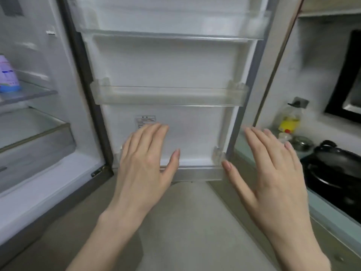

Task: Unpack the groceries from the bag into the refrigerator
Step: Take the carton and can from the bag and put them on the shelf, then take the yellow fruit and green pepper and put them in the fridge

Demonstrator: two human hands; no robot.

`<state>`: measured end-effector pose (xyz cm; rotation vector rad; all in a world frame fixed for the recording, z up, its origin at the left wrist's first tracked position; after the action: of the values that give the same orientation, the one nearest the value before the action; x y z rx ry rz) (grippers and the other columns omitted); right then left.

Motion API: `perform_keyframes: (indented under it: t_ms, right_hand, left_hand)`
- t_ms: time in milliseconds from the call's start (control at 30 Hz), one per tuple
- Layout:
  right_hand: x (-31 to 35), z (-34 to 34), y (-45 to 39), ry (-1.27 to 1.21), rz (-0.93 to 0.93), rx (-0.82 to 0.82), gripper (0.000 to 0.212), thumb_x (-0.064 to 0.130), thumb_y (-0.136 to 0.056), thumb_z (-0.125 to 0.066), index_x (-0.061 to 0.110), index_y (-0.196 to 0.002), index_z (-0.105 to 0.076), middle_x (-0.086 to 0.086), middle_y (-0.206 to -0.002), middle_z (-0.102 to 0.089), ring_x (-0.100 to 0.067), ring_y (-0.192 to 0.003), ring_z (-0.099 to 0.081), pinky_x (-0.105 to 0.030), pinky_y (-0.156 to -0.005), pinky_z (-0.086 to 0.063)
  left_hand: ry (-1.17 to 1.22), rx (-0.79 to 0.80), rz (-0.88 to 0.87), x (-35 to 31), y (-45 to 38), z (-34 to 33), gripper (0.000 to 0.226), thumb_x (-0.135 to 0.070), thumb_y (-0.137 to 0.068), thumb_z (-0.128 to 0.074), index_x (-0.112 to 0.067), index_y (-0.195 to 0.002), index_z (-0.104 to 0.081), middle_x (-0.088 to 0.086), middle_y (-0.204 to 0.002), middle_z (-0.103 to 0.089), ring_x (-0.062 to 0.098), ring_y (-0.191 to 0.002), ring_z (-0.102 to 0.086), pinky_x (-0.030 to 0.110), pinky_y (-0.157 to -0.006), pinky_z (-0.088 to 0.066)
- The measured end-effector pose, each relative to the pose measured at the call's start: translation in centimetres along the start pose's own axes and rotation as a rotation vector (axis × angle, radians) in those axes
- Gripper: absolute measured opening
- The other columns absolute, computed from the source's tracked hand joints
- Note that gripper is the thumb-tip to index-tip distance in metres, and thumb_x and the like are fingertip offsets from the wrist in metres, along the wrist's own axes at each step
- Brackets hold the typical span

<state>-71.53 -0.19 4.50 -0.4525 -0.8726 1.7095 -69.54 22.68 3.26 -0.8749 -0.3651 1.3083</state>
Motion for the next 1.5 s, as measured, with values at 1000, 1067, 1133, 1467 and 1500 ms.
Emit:
perform_keyframes:
  t_ms: [1000, 1067, 1133, 1467, 1500]
  right_hand:
    - [-31.8, 24.7, 31.1, 0.745, -1.008, -0.114, 0.066, 0.05, -0.098, -0.055, 0.008, -0.148, -0.049, -0.009, -0.146, -0.056, -0.03, -0.145, -0.043, -0.049, -0.119, -0.034]
    - [-32.5, 25.5, 31.6, 0.784, -1.035, -0.134, 0.066, 0.05, -0.098, -0.056, 0.008, -0.147, -0.049, -0.009, -0.146, -0.056, -0.029, -0.145, -0.043, -0.049, -0.119, -0.034]
    - [-33.1, 26.4, 32.3, 0.817, -1.08, -0.15, 0.065, 0.05, -0.097, -0.056, 0.008, -0.148, -0.049, -0.007, -0.147, -0.055, -0.028, -0.147, -0.041, -0.048, -0.12, -0.033]
    - [-31.9, 30.8, 38.3, 1.035, -1.312, -0.213, 0.061, 0.045, -0.097, -0.061, 0.01, -0.146, -0.053, -0.004, -0.146, -0.056, -0.026, -0.145, -0.043, -0.05, -0.116, -0.037]
    - [-31.6, 31.0, 39.1, 1.051, -1.339, -0.218, 0.061, 0.046, -0.097, -0.061, 0.01, -0.146, -0.053, -0.004, -0.146, -0.056, -0.025, -0.146, -0.043, -0.05, -0.116, -0.037]
  left_hand:
    - [0.826, 0.45, -0.847, -51.7, 10.0, -20.7, 0.048, -0.035, -0.1, -0.058, -0.007, -0.14, -0.056, 0.007, -0.145, -0.055, 0.025, -0.138, -0.047, 0.045, -0.115, -0.037]
    - [0.867, 0.471, -0.889, -54.2, 10.5, -21.8, 0.048, -0.035, -0.1, -0.058, -0.008, -0.14, -0.056, 0.007, -0.145, -0.055, 0.026, -0.138, -0.048, 0.045, -0.115, -0.037]
    - [0.91, 0.489, -0.932, -56.7, 11.1, -22.7, 0.048, -0.035, -0.1, -0.058, -0.008, -0.139, -0.057, 0.007, -0.144, -0.055, 0.026, -0.137, -0.048, 0.045, -0.115, -0.037]
    - [1.146, 0.63, -1.216, -68.6, 18.9, -23.3, 0.047, -0.035, -0.1, -0.058, -0.008, -0.139, -0.056, 0.008, -0.141, -0.057, 0.027, -0.135, -0.049, 0.046, -0.114, -0.037]
    - [1.161, 0.655, -1.244, -69.6, 20.0, -23.1, 0.048, -0.036, -0.1, -0.058, -0.008, -0.139, -0.056, 0.008, -0.142, -0.057, 0.027, -0.136, -0.049, 0.046, -0.114, -0.037]
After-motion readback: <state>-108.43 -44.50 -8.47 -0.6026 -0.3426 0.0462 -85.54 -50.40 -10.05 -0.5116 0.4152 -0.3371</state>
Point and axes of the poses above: each hand's wrist, its own y-axis away from the middle knuckle, its own z-axis out of the back of the hand, x = y × z, the point moved 6 cm from there along -y, towards the middle knuckle
